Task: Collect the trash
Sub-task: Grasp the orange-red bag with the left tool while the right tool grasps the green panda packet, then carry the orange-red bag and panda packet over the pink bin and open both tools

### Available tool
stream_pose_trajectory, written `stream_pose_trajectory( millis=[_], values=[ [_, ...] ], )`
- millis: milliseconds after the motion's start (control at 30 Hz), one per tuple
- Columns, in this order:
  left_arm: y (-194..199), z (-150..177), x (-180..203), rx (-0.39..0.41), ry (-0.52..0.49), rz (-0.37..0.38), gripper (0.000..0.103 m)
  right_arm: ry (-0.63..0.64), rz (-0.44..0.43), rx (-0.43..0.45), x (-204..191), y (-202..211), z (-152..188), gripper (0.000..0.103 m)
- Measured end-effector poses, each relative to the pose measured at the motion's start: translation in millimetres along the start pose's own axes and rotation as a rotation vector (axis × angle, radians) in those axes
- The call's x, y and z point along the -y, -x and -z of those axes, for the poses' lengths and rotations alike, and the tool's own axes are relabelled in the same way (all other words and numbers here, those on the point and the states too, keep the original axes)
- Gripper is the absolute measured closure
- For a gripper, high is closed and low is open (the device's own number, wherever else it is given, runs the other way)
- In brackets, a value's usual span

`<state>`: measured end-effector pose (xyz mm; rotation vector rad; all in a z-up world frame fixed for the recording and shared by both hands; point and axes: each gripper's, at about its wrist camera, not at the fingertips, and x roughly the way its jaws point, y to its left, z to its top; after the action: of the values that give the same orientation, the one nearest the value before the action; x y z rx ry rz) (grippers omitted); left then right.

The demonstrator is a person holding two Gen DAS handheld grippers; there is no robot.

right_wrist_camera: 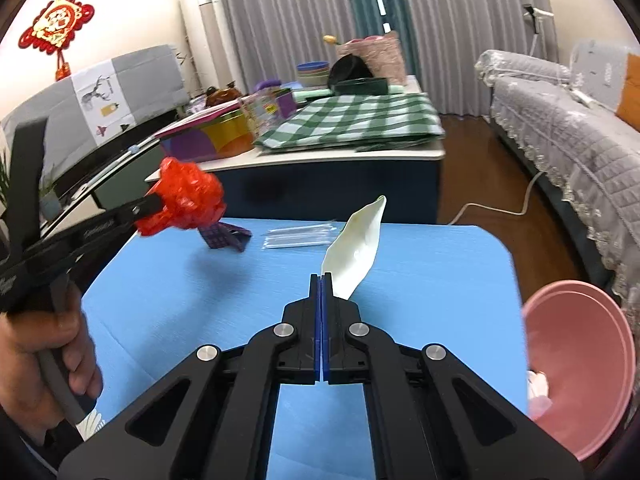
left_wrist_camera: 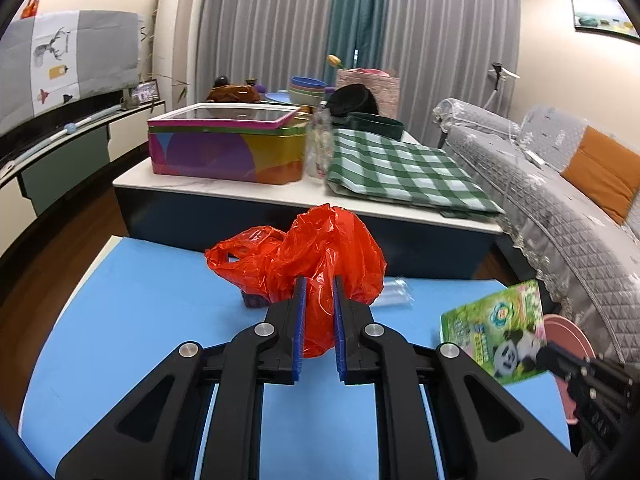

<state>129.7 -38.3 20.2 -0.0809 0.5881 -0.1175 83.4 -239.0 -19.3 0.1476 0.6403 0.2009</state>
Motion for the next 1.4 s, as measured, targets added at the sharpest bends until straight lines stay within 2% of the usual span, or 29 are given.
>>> stream_pose_trajectory(
  millis=[333,567,833,1400],
  values=[
    [22.5,29.8,34.0,-0.009,-0.027,0.097,0.091,-0.053,0.115,0.062,33.6,50.7,0.2,0.103],
    [31.1,39.1,61.5,-0.002,-0.070,0.129,0.091,-0.062,0.171,0.105,55.6,77.6,-0.2,0.103],
    [35.7,46.0,84.5,-0.006,-0.108,0.147,0.091,-0.084,0.215,0.143,75.4,99.2,-2.5,0.103],
    [43.0,50.8,103.8,-0.005,-0.143,0.178,0.091,-0.127,0.263,0.180,101.2,123.0,-3.1,0.103]
  ],
)
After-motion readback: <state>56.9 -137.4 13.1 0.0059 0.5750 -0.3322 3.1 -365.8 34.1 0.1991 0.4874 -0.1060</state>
